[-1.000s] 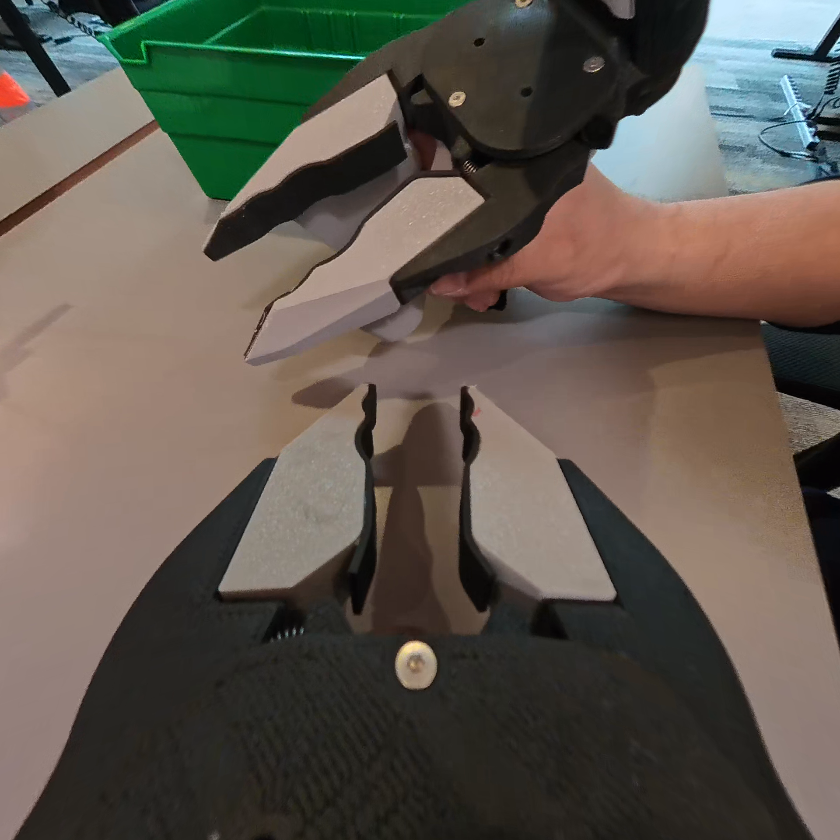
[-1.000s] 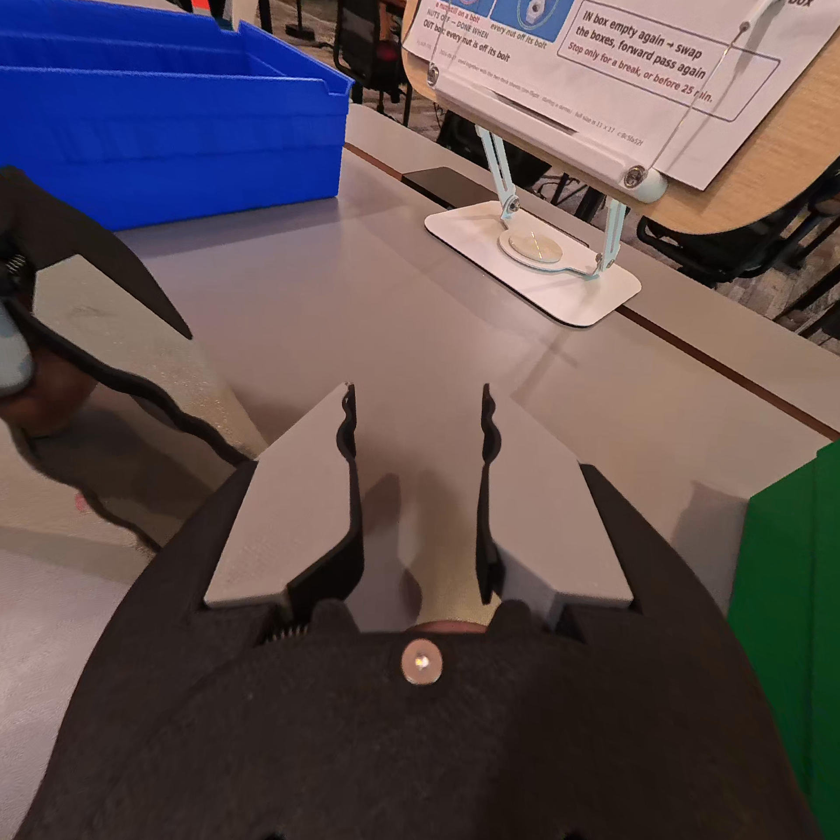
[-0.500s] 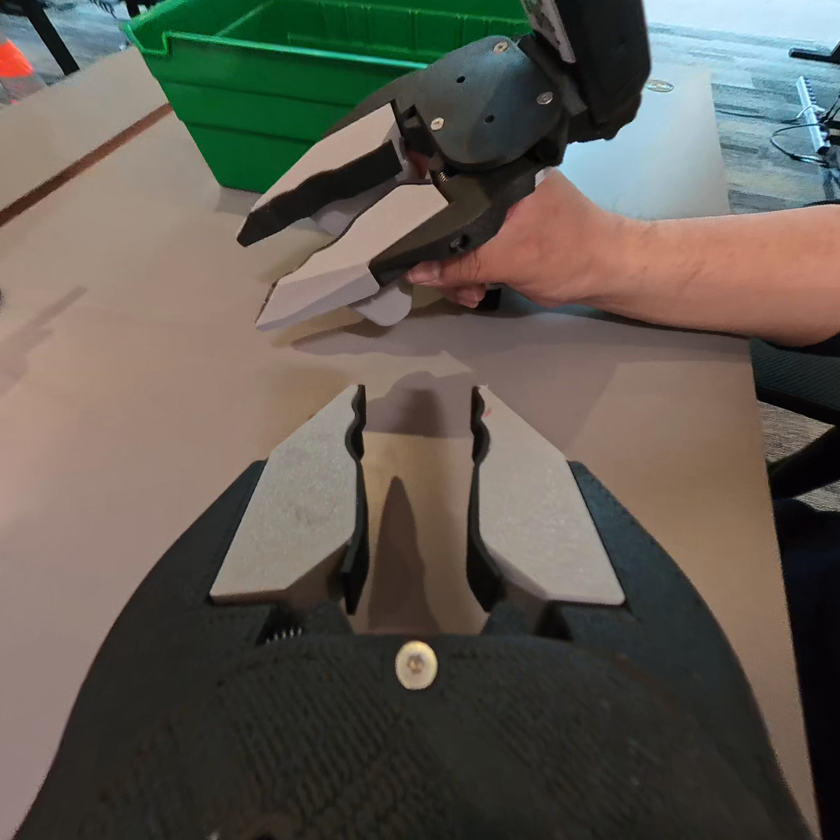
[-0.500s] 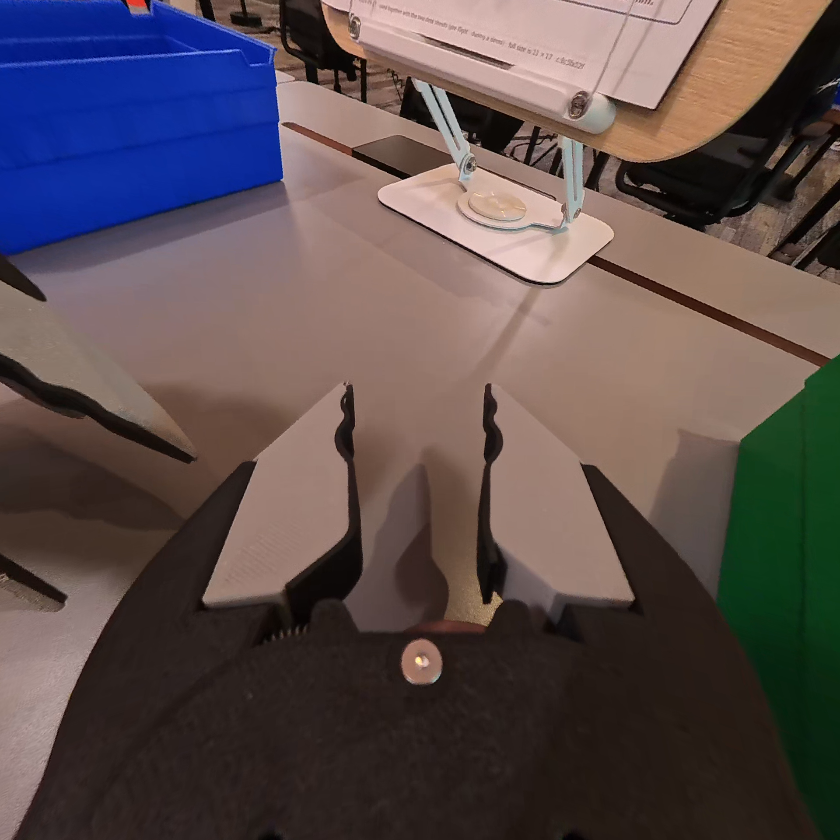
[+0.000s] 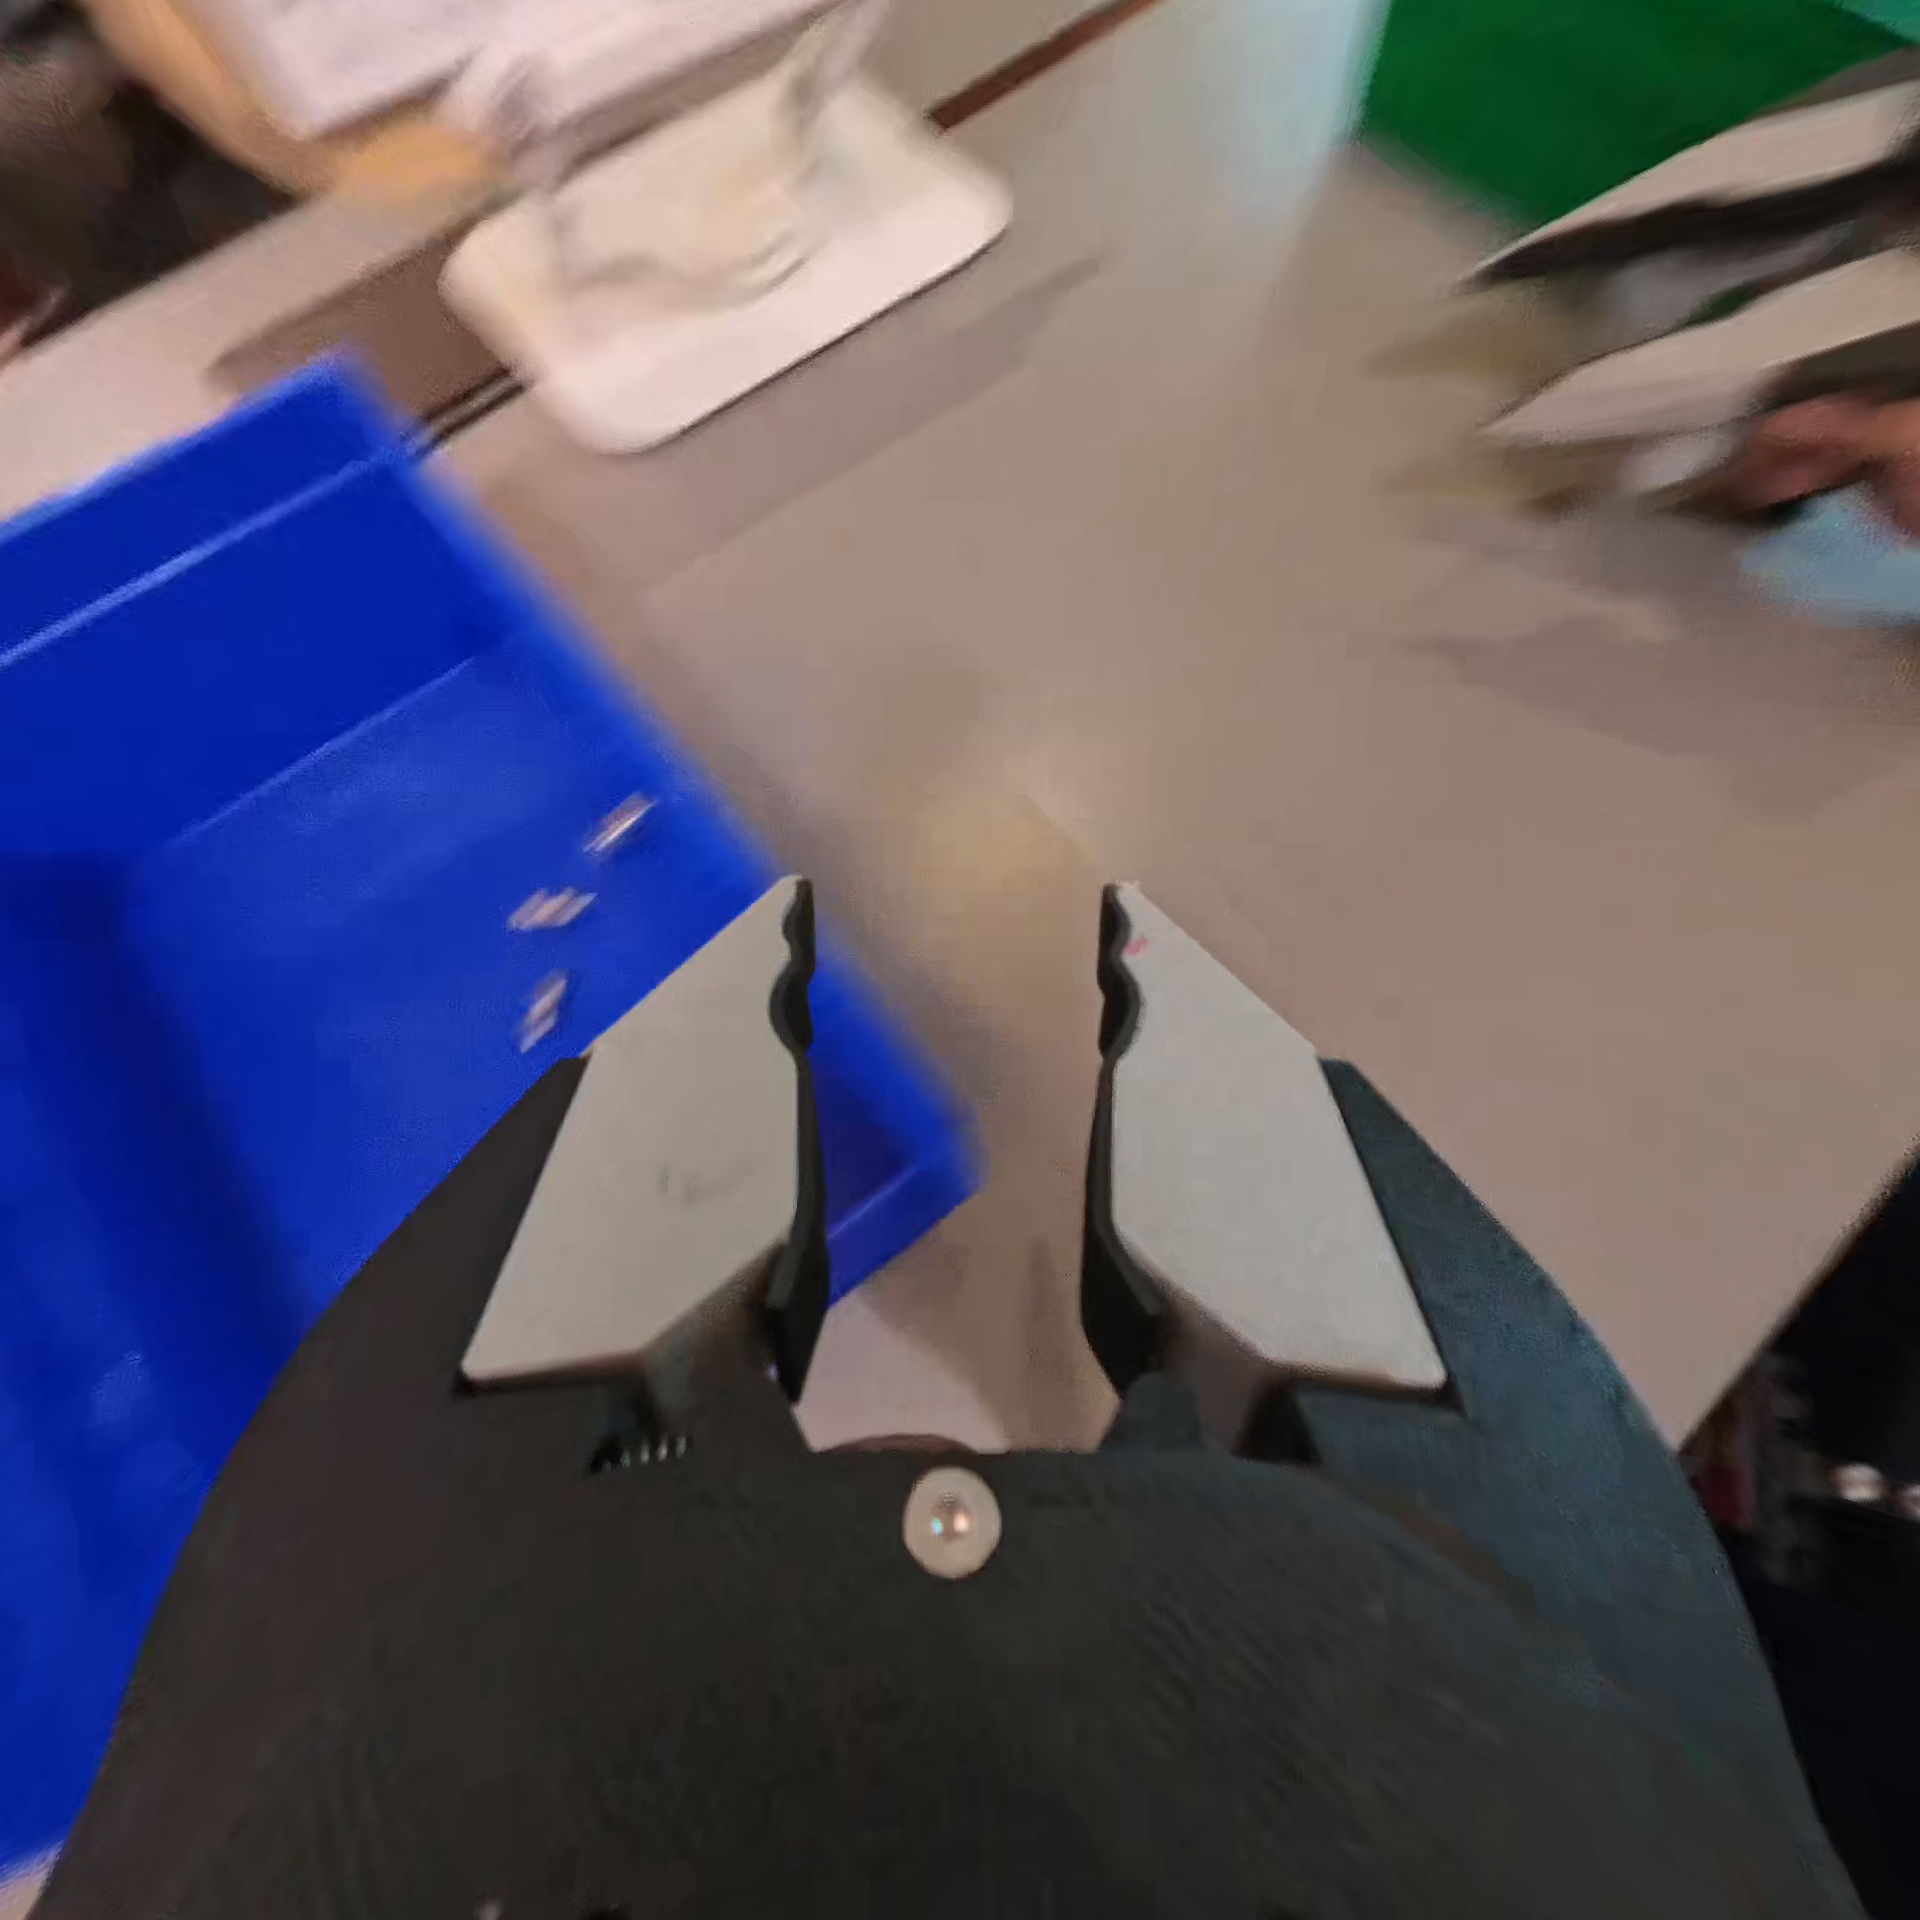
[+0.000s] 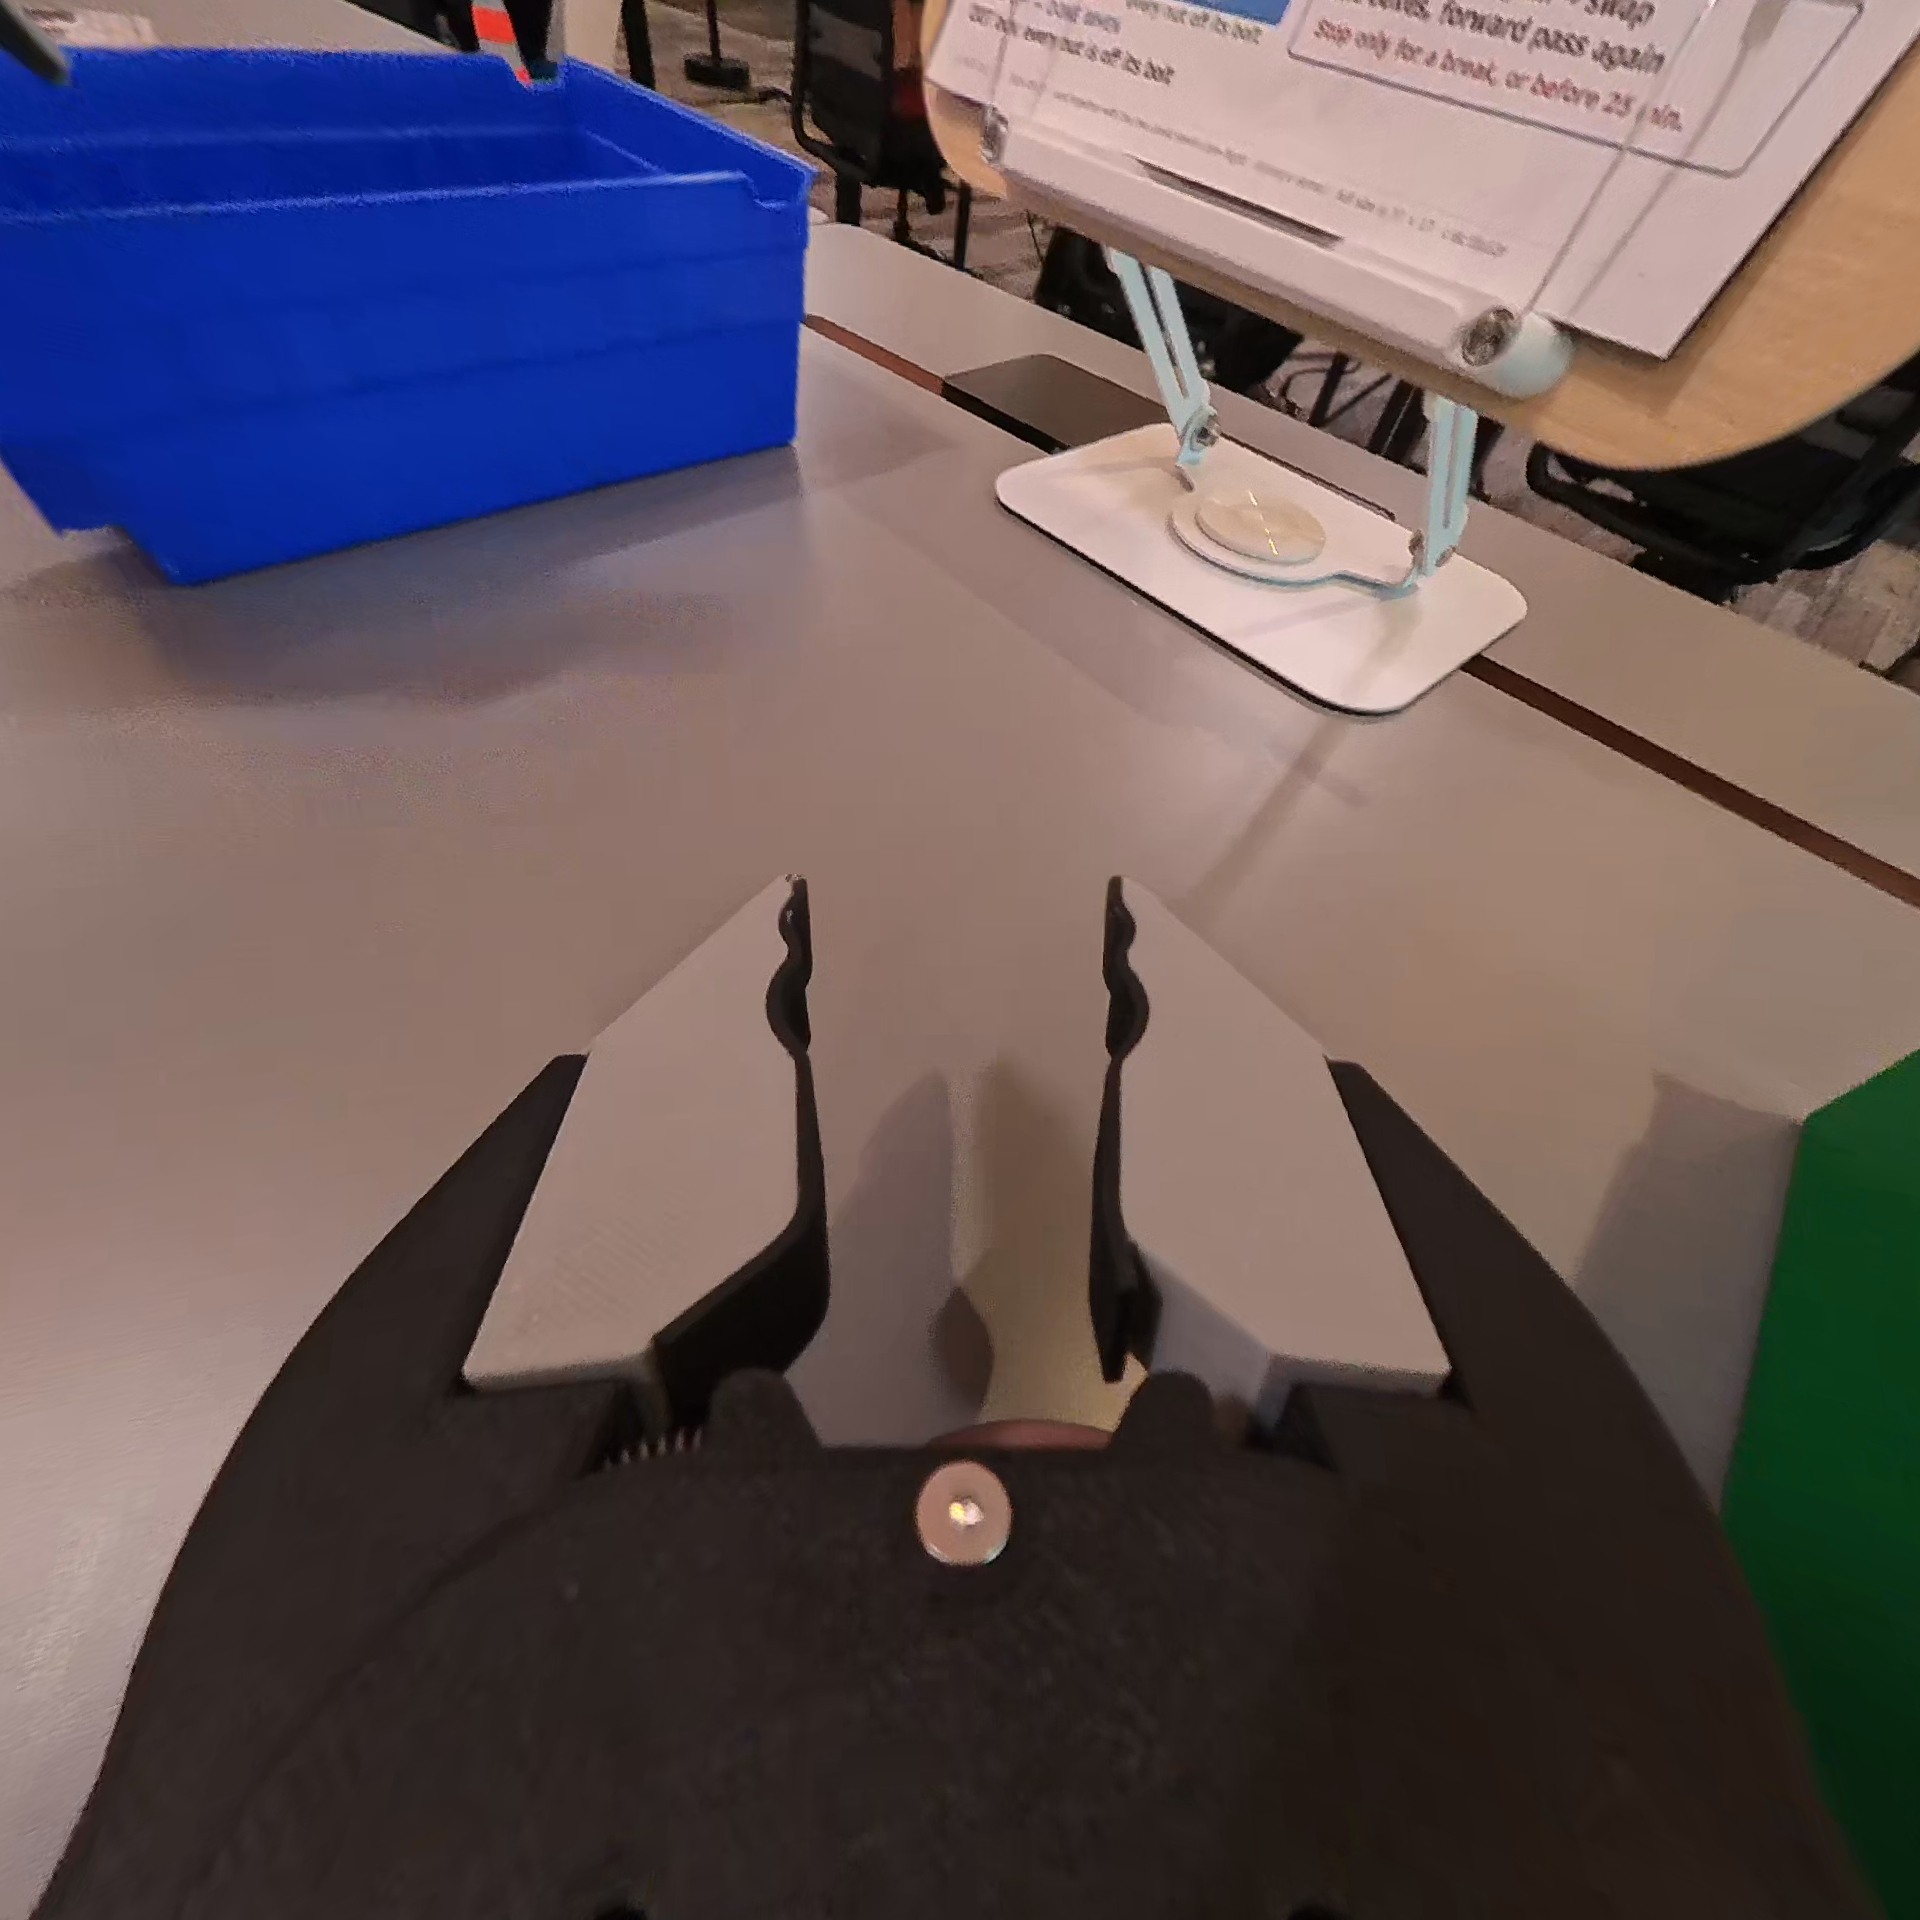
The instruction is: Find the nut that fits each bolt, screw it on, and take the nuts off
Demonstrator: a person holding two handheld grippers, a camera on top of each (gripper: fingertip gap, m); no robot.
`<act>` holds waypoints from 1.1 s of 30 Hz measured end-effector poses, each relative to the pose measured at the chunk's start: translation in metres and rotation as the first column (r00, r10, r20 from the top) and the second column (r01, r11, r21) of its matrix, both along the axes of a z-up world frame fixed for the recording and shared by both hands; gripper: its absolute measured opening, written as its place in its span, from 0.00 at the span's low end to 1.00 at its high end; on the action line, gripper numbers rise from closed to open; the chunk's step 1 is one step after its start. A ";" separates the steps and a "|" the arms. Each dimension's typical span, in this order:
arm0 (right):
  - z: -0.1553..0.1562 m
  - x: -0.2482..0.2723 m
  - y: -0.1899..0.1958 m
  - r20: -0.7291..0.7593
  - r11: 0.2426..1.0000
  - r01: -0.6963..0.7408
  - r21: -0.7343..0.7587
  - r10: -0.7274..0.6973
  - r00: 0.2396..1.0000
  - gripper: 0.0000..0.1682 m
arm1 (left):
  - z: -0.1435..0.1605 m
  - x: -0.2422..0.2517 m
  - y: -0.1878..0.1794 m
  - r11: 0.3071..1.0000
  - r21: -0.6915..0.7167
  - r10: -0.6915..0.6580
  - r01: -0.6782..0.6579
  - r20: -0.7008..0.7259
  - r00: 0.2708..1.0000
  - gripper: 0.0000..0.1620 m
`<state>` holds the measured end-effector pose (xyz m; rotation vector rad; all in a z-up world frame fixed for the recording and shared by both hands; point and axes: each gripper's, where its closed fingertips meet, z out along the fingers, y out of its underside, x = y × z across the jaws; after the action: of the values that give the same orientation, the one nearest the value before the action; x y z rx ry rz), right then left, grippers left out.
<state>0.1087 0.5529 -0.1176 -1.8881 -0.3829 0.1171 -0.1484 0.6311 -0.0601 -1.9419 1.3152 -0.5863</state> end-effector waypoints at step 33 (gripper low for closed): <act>0.013 -0.002 -0.004 0.002 0.999 0.016 0.034 -0.016 1.000 0.30 | 0.018 -0.011 0.090 0.984 0.148 0.121 -0.096 -0.167 0.978 0.11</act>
<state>0.1069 0.5489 -0.1049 -1.8576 -0.3692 0.0978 -0.1593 0.7206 -0.0422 -1.9704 1.3093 -0.2666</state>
